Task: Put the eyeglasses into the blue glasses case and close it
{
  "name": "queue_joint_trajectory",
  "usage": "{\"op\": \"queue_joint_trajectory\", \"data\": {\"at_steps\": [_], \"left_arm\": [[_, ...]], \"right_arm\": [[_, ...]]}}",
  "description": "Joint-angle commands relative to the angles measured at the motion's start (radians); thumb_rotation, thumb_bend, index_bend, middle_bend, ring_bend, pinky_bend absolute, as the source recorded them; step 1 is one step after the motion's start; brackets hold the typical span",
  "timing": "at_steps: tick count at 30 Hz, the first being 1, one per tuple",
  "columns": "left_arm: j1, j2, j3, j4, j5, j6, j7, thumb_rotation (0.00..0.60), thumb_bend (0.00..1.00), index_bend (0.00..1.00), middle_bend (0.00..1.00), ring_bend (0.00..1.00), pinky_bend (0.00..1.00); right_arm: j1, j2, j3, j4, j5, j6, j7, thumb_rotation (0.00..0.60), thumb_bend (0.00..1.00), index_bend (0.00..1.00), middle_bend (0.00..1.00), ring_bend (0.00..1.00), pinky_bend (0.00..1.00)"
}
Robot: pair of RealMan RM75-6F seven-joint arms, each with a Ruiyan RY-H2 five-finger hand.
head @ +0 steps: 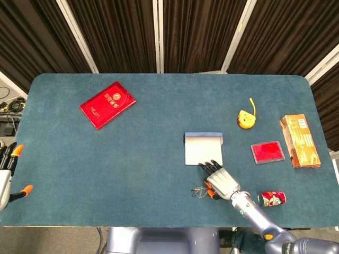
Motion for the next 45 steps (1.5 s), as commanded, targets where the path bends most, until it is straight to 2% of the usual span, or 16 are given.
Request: {"op": "queue_joint_trajectory", "data": {"at_steps": [1,9,15,20,22,25,33,40,45], "left_arm": [[0.000,0.000,0.000,0.000,-0.001,0.000,0.000,0.600,0.00,0.00,0.00,0.00,0.00],[0.000,0.001,0.001,-0.001,0.000,0.002,0.000,0.600,0.00,0.00,0.00,0.00,0.00],[0.000,0.002,0.001,-0.002,0.000,0.002,-0.003,0.600,0.00,0.00,0.00,0.00,0.00],[0.000,0.005,-0.001,-0.003,-0.003,0.003,-0.008,0.600,0.00,0.00,0.00,0.00,0.00],[-0.002,0.008,-0.007,-0.002,-0.014,0.001,-0.014,0.600,0.00,0.00,0.00,0.00,0.00],[-0.005,0.009,-0.013,0.000,-0.026,-0.003,-0.017,0.600,0.00,0.00,0.00,0.00,0.00],[-0.020,0.005,-0.034,0.017,-0.084,-0.026,-0.019,0.600,0.00,0.00,0.00,0.00,0.00],[-0.030,0.004,-0.049,0.029,-0.129,-0.040,-0.024,0.600,0.00,0.00,0.00,0.00,0.00],[-0.033,0.003,-0.051,0.033,-0.141,-0.044,-0.024,0.600,0.00,0.00,0.00,0.00,0.00]], "right_arm": [[0.000,0.000,-0.001,0.000,-0.002,0.002,0.003,0.600,0.42,0.62,0.00,0.00,0.00],[0.000,0.005,0.003,-0.006,-0.017,0.017,0.020,0.600,0.44,0.63,0.00,0.00,0.00],[0.008,0.026,0.025,-0.024,-0.025,0.033,0.037,0.600,0.44,0.64,0.00,0.00,0.00],[0.034,0.057,0.073,-0.045,-0.016,0.040,0.035,0.600,0.44,0.64,0.00,0.00,0.00],[0.064,0.079,0.122,-0.049,0.007,0.032,0.034,0.600,0.44,0.64,0.00,0.00,0.00],[0.096,0.091,0.152,-0.037,0.030,0.001,0.030,0.600,0.44,0.64,0.00,0.00,0.00],[0.171,0.058,0.184,0.117,0.039,-0.048,0.020,0.600,0.44,0.65,0.00,0.00,0.00],[0.205,0.009,0.164,0.255,0.020,-0.078,0.038,0.600,0.44,0.65,0.00,0.00,0.00],[0.219,-0.015,0.154,0.309,0.009,-0.089,0.065,0.600,0.44,0.65,0.00,0.00,0.00]]}}
